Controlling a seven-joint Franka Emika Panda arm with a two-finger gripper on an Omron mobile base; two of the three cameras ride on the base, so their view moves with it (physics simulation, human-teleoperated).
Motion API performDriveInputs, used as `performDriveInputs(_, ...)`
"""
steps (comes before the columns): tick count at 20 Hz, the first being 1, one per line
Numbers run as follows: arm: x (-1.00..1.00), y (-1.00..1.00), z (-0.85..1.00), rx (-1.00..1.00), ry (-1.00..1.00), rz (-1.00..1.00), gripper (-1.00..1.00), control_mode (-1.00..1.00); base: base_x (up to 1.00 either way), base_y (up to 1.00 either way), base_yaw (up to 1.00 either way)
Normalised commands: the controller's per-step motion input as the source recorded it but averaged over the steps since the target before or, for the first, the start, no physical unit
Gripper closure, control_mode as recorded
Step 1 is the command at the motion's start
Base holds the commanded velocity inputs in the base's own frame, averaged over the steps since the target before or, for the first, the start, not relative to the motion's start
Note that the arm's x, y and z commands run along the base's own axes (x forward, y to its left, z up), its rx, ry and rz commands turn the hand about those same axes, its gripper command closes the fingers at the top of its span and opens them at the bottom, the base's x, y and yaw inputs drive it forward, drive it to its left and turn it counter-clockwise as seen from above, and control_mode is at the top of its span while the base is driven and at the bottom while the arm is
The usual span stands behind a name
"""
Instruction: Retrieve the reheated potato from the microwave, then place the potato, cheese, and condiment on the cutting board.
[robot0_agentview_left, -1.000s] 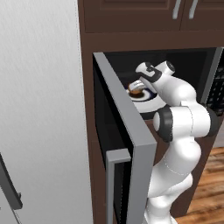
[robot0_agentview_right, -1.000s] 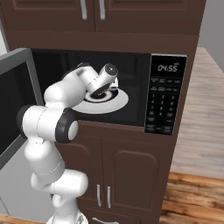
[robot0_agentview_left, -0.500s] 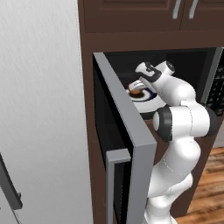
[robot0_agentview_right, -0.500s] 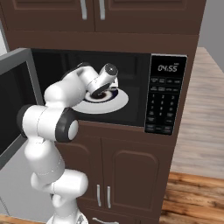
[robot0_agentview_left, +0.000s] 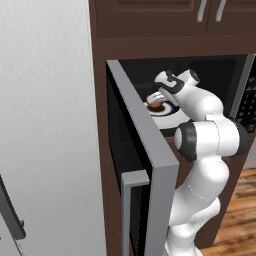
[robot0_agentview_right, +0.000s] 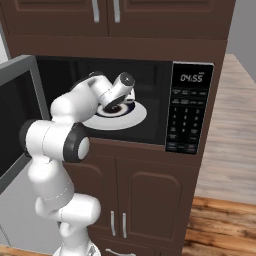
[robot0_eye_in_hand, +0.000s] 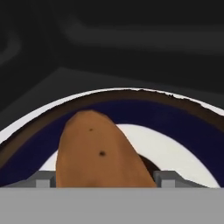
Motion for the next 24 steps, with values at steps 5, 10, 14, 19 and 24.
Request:
performDriveInputs(5, -0.11, 0.12, -0.18, 0.0, 0.0, 0.02, 1.0, -1.0, 0.0, 0.0, 0.0)
performDriveInputs(10, -0.18, 0.04, -0.05, 0.0, -0.02, 0.02, 1.0, -1.0, 0.0, 0.0, 0.0)
performDriveInputs(14, -0.36, 0.0, 0.0, 0.04, -0.05, 0.0, 1.0, -1.0, 0.0, 0.0, 0.0)
performDriveInputs(19, -0.3, 0.0, 0.05, 0.07, -0.03, 0.0, 1.0, -1.0, 0.0, 0.0, 0.0)
performDriveInputs(24, -0.3, 0.0, 0.09, 0.07, -0.05, 0.0, 1.0, -1.0, 0.0, 0.0, 0.0)
